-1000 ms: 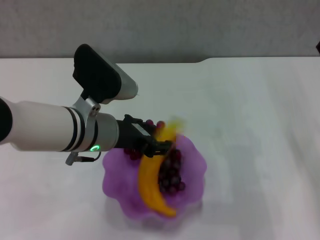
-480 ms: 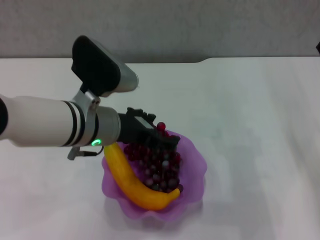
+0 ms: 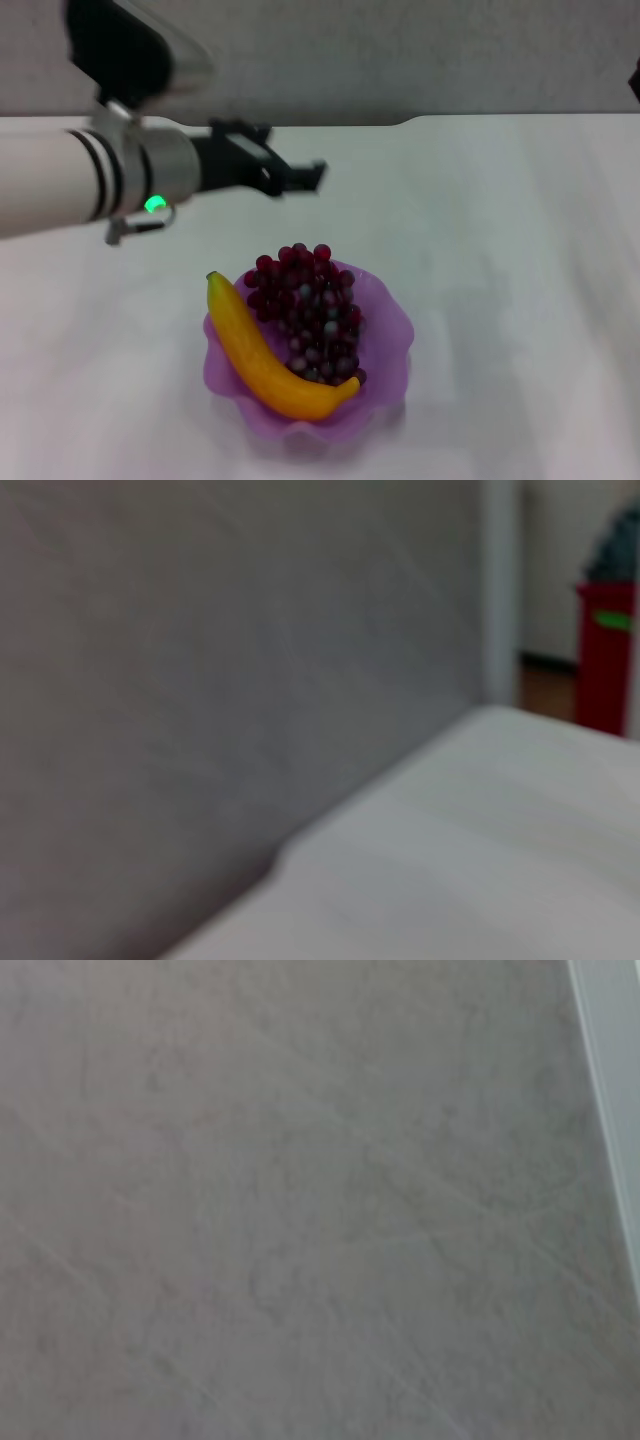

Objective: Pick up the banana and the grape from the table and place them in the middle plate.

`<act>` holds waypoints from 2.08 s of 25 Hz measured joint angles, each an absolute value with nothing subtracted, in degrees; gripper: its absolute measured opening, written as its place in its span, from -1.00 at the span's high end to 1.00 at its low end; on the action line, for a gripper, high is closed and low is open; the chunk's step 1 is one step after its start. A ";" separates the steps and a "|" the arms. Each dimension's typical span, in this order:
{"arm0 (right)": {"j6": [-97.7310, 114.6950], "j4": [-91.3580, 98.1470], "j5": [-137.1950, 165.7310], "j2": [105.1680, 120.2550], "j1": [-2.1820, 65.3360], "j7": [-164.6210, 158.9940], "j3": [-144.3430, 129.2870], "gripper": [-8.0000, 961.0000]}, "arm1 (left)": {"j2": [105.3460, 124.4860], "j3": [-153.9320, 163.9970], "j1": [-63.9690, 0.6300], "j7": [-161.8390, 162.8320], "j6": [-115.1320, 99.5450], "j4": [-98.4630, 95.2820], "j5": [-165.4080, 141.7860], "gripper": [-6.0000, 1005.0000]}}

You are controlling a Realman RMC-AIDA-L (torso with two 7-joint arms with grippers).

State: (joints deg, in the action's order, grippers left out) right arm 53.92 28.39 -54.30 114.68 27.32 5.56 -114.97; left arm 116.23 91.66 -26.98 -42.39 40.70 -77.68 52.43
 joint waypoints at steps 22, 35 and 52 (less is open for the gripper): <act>54.06 27.86 -54.23 114.52 29.97 6.33 -114.97 -0.81 | 114.71 89.58 -28.48 -56.42 -0.93 -57.32 74.83 -0.76; 54.70 27.66 -54.11 114.64 31.52 6.33 -115.13 -0.81 | 113.37 84.14 -33.51 -54.19 -14.86 -47.46 71.39 -0.75; 54.60 26.29 -53.61 114.79 32.00 6.30 -115.86 -0.81 | 110.85 96.86 -33.17 7.36 -27.77 -34.58 31.77 -0.75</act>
